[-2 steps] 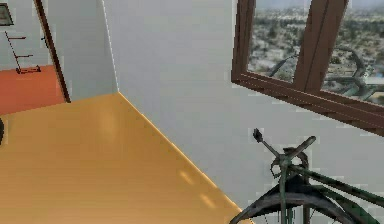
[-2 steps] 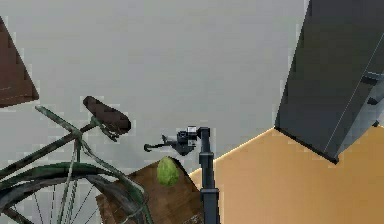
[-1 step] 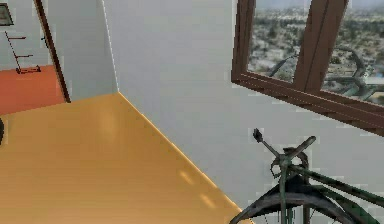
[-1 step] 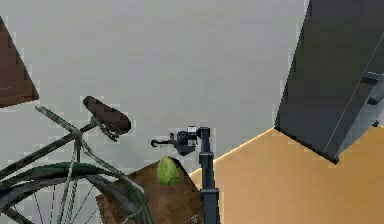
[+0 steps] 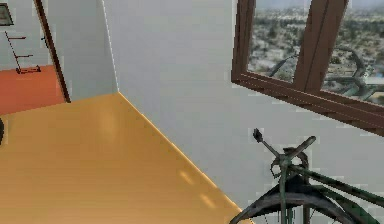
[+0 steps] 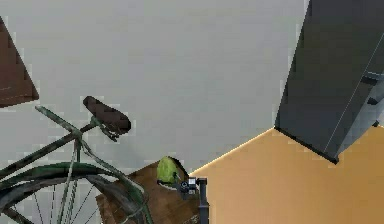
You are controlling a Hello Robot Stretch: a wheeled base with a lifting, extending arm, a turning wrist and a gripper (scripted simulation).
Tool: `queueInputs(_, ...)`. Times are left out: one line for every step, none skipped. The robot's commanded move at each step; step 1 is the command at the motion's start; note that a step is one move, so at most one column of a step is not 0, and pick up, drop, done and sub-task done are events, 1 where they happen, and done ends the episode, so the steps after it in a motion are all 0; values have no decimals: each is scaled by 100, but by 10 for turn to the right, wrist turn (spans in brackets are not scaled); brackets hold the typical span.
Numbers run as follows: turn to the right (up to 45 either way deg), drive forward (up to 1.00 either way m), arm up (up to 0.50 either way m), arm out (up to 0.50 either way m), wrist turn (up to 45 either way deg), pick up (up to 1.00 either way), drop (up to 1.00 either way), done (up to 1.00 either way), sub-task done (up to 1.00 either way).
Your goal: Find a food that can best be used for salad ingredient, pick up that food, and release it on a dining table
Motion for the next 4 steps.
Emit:
queueInputs(0, 0, 0, 0, 0, 100, 0, 0, 0)
queueInputs(0, 0, 10, 0, 0, 0, 0, 0, 0)
queueInputs(0, 0, 50, 0, 0, 0, 0, 0, 0)
queueInputs(0, 0, 4, 0, 0, 0, 0, 0, 0)
